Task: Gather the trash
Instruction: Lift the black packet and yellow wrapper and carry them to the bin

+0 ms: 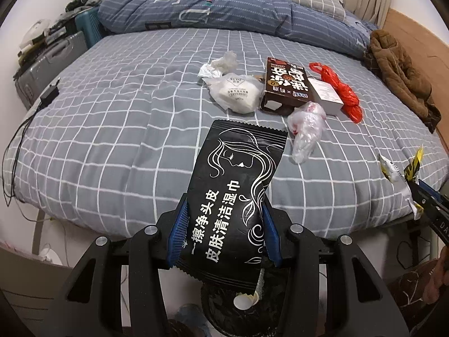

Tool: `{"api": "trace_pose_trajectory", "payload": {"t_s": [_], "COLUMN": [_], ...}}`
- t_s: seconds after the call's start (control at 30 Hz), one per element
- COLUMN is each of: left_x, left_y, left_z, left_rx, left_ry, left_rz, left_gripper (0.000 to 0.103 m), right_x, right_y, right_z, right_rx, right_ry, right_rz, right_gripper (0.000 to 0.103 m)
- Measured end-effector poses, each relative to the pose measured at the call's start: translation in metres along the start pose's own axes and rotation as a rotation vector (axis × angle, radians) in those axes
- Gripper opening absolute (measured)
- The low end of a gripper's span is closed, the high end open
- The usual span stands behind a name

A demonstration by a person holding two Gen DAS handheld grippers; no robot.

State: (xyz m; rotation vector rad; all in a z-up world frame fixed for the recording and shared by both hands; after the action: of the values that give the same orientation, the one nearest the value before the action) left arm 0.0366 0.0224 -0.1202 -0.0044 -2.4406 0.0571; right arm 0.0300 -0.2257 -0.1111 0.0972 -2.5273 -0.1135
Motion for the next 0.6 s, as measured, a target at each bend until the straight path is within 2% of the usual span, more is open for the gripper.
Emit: {"api": "trace_pose_trajectory", "payload": {"t_s": [0.3,0.6], "left_x": [0.018,0.029], "left_y": [-0.008,-0.012], "left_z": [0.017,0.051], "left_rx": [0.006,0.016], "left_ry": [0.004,0.033], "left_rz": [0.012,0.022], "left_gripper": [0.047,0.047], "right_x": [0.015,0.024], "right_y": [0.018,0.035], "right_z": [0.015,0.039], "right_rx": [0.002,0.005], "right_ry": [0.01,0.027], "right_rz": [-0.024,-0.045], "right_gripper": [0.037,0.037]}}
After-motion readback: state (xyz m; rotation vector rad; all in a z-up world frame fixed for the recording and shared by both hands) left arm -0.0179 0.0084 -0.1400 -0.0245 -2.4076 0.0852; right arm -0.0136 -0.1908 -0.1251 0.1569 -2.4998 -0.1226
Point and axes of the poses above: each gripper's, at about its wrist camera, not at the fingertips, and x roughly against the way its jaws point, y to its left, z to its underside, the point moved 10 cm from there along -x, roughly the way its jaws point, and after that the axes turned 15 degrees about -y, right-handed, at the moved point
